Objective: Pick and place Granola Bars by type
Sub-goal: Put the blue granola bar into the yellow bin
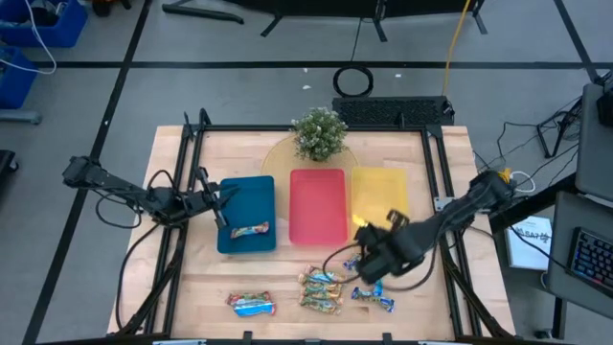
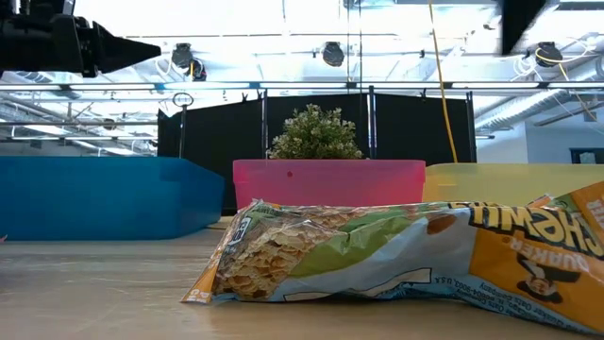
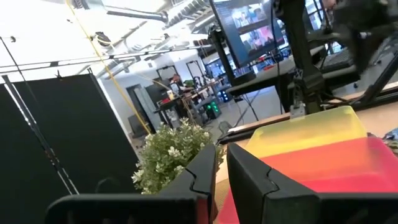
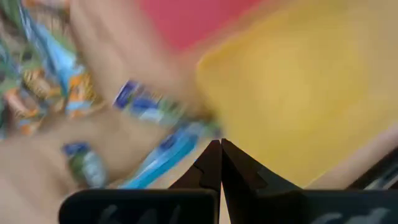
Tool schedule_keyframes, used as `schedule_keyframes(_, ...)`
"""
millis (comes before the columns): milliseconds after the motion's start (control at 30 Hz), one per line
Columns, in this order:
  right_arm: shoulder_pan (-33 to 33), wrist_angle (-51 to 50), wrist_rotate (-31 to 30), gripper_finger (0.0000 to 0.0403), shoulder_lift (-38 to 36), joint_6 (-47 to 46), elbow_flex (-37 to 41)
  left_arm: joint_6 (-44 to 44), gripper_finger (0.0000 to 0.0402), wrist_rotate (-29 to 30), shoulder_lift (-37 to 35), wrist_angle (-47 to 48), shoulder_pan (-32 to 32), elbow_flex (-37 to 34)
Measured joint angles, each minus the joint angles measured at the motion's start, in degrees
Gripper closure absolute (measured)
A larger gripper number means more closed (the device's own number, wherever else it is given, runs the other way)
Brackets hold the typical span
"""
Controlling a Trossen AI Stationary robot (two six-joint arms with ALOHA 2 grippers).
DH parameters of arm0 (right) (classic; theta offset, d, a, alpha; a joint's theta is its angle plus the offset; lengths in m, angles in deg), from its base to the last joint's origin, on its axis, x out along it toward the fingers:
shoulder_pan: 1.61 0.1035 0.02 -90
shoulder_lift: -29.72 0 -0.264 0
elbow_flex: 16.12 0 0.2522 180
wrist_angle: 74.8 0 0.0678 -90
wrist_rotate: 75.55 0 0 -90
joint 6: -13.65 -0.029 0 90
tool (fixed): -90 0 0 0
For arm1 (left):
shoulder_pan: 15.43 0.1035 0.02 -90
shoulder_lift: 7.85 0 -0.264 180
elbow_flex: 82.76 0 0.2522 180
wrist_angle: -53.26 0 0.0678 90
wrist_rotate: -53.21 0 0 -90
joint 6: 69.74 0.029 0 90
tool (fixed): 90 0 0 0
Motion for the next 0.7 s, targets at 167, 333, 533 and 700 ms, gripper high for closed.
schedule_keyframes(167,3.21,8.78,4.82,0.0369,4.54,-6.73,0.81,0.33,0.0353,0.0,0.0,-0.08,0.0,0.0)
schedule_keyframes(333,4.22,13.74,4.34,0.0277,6.25,-11.27,2.86,1.11,0.0353,-0.02,0.0,-0.49,0.0,0.0)
schedule_keyframes(533,4.31,13.29,5.98,0.0165,6.19,-22.13,7.92,1.07,0.0353,-0.02,0.0,-0.05,0.0,0.0)
schedule_keyframes(700,4.22,16.38,11.43,0.012,6.19,-25.36,13.43,1.01,0.0353,0.0,0.0,0.07,0.0,0.0)
